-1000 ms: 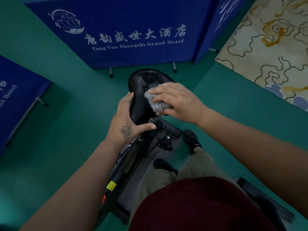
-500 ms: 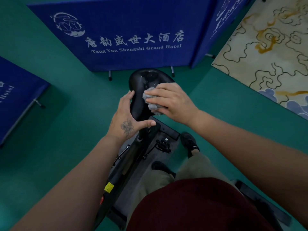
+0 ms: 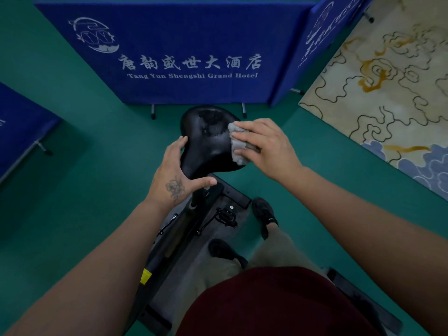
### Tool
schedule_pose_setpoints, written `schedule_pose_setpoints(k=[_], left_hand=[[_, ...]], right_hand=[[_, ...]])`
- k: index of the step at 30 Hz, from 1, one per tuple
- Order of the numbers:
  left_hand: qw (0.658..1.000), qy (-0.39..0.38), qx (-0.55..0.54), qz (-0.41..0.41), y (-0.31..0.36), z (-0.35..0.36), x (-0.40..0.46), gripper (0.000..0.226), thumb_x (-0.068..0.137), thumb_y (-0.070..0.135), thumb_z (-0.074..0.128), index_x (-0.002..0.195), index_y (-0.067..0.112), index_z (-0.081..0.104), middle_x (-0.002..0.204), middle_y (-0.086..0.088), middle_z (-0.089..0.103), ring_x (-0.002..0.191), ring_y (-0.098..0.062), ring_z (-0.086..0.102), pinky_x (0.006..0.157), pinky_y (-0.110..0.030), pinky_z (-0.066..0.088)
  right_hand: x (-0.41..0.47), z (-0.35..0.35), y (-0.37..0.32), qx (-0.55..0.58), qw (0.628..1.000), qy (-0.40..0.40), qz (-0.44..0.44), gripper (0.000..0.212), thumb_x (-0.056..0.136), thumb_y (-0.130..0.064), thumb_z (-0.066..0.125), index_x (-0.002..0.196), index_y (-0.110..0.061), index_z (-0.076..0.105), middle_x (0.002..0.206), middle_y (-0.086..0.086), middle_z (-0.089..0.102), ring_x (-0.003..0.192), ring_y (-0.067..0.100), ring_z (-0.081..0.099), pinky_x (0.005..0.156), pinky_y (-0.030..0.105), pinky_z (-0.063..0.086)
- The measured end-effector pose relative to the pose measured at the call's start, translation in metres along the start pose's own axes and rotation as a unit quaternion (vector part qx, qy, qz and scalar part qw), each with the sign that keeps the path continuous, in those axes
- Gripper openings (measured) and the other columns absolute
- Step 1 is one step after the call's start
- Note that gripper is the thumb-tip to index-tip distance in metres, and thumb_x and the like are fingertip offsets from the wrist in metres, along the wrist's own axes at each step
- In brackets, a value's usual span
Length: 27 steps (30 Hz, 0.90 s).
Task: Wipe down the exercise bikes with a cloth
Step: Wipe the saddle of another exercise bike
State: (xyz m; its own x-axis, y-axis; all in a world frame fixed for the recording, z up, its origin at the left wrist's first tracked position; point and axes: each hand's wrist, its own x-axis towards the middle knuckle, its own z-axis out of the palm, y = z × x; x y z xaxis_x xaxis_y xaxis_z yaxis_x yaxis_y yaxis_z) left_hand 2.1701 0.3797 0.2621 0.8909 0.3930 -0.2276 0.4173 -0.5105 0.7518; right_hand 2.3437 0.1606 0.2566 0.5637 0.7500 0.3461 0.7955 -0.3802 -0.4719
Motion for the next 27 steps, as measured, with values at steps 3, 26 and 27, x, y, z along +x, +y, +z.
schedule_pose_setpoints(k=[3, 26, 27], left_hand=[[1.000, -0.001, -0.002, -0.008, -0.001, 0.000, 0.000, 0.132, 0.058, 0.073, 0.089, 0.166, 0.027, 0.029, 0.169, 0.010, 0.032, 0.154, -0.010, 0.034, 0.125, -0.038, 0.034], [1.000, 0.006, -0.008, -0.007, -0.002, -0.001, 0.003, 0.128, 0.061, 0.077, 0.086, 0.165, 0.028, 0.031, 0.169, 0.011, 0.033, 0.153, -0.009, 0.035, 0.123, -0.033, 0.033], [1.000, 0.007, -0.008, -0.005, -0.001, -0.001, 0.003, 0.128, 0.061, 0.075, 0.087, 0.165, 0.027, 0.031, 0.169, 0.010, 0.033, 0.153, -0.009, 0.035, 0.123, -0.033, 0.032]], right_hand=[[0.034, 0.008, -0.011, 0.032, 0.998, -0.003, 0.051, 0.041, 0.087, -0.043, 0.080, 0.121, -0.021, 0.079, 0.132, -0.007, 0.071, 0.115, 0.021, 0.058, 0.103, 0.041, 0.048], [0.087, 0.017, -0.019, 0.114, 0.971, -0.087, 0.191, 0.049, 0.091, -0.043, 0.079, 0.138, -0.034, 0.068, 0.149, -0.006, 0.062, 0.137, 0.011, 0.056, 0.117, 0.032, 0.042], [0.080, 0.014, -0.019, 0.102, 0.972, -0.091, 0.191, 0.050, 0.092, -0.047, 0.077, 0.140, -0.036, 0.067, 0.150, -0.008, 0.060, 0.139, 0.012, 0.054, 0.117, 0.032, 0.041]])
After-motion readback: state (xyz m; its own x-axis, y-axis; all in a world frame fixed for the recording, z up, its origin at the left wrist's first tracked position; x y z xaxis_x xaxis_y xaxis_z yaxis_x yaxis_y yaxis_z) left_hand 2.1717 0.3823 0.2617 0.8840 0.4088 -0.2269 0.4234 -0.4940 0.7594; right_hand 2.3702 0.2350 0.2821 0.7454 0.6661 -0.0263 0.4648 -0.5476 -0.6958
